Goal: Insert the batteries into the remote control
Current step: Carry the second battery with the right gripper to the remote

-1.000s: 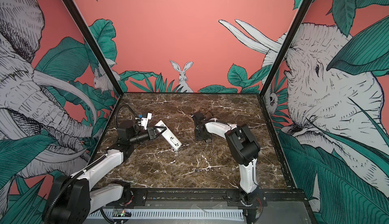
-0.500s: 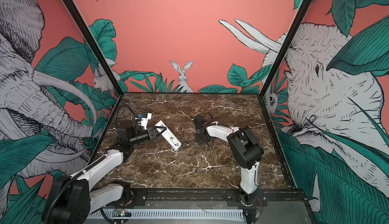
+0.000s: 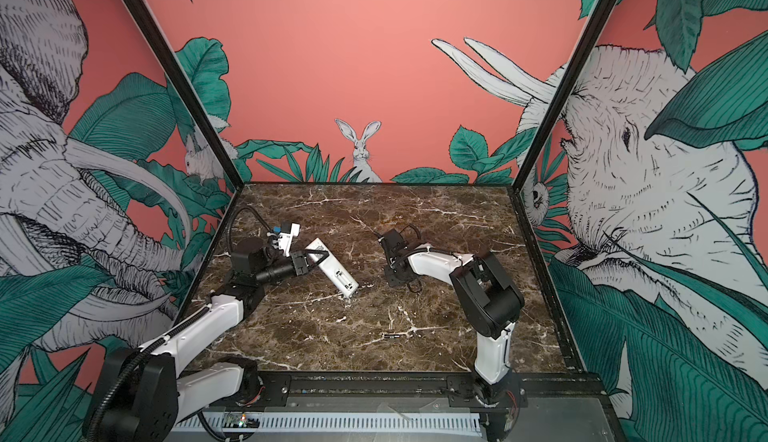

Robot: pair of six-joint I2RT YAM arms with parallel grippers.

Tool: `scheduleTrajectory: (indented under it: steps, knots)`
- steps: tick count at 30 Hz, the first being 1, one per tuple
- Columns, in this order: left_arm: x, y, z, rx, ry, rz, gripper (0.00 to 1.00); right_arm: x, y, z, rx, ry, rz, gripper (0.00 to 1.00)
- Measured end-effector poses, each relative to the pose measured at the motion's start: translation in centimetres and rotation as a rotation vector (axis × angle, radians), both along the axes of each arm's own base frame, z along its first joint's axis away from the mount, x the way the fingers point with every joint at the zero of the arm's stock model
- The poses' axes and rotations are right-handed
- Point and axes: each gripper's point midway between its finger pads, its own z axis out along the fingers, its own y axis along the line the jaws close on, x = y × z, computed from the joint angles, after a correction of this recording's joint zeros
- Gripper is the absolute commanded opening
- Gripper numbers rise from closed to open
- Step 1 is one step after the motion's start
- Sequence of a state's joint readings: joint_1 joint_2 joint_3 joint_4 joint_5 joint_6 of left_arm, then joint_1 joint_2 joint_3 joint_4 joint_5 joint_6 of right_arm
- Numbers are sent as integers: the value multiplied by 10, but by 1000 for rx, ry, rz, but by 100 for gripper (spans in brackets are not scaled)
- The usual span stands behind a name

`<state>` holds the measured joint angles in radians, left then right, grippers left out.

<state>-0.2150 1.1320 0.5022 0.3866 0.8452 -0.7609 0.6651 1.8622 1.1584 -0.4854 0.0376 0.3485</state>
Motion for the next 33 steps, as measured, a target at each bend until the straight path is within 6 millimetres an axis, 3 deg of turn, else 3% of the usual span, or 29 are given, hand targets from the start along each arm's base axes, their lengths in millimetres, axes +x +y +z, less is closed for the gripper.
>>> scheduleTrajectory:
  steps: [8,16,24,33]
  knots:
    - [2,0,-6,6,16,-1,0,-5,-1,2,8,-28,66,9]
    - [5,-1,-20,15,61,-1,0,-53,-7,14,99,-13,214,8]
    - [6,-1,-27,20,85,-1,0,-84,39,71,341,-150,397,8]
    - [6,-2,-30,15,93,-3,0,-104,81,101,442,-186,499,8]
